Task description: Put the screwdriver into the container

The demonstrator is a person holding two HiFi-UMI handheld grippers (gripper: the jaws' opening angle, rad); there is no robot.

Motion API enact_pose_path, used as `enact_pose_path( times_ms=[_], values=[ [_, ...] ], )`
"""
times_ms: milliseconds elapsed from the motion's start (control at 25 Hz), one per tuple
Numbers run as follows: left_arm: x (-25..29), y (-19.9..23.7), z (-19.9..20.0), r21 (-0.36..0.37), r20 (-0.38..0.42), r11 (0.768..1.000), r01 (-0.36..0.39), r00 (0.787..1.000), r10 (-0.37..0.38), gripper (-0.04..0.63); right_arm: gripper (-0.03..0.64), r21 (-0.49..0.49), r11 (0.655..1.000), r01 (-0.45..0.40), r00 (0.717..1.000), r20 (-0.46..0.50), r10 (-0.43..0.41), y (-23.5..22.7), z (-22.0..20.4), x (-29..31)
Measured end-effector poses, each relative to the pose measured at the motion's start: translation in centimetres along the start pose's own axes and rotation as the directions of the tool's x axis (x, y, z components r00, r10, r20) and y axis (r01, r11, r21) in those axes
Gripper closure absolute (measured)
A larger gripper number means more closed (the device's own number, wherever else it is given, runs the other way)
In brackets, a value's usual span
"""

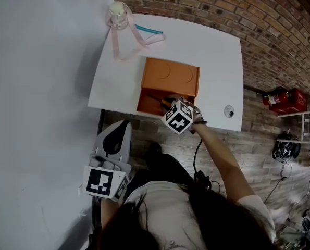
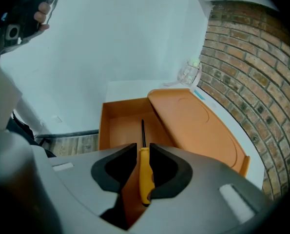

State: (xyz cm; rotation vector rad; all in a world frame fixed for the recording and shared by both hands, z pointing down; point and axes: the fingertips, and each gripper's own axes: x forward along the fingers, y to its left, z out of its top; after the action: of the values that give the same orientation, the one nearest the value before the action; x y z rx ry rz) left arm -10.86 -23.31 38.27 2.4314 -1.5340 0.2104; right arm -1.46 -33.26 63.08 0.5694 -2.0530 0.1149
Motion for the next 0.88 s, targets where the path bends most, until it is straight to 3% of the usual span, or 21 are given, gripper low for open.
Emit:
enact_pose_path(
  times_ms=[480,880],
  values=[
    [-2.0,-1.7,0.9,0.041,0.029,0.997,0.067,0.997,-0.068,0.595,0.543,0.122,0.987,0.104,0.989,0.095,-0.116,0.9,1.1,-5.1],
    [-5.5,-3.2,1.9,0.085,0.051,0.986,0.141,0.988,-0.146,0.595,0.543,0.304,0.938,0.167,0.964,0.149,-0.22,3.4,1.2,-10.1]
  ],
)
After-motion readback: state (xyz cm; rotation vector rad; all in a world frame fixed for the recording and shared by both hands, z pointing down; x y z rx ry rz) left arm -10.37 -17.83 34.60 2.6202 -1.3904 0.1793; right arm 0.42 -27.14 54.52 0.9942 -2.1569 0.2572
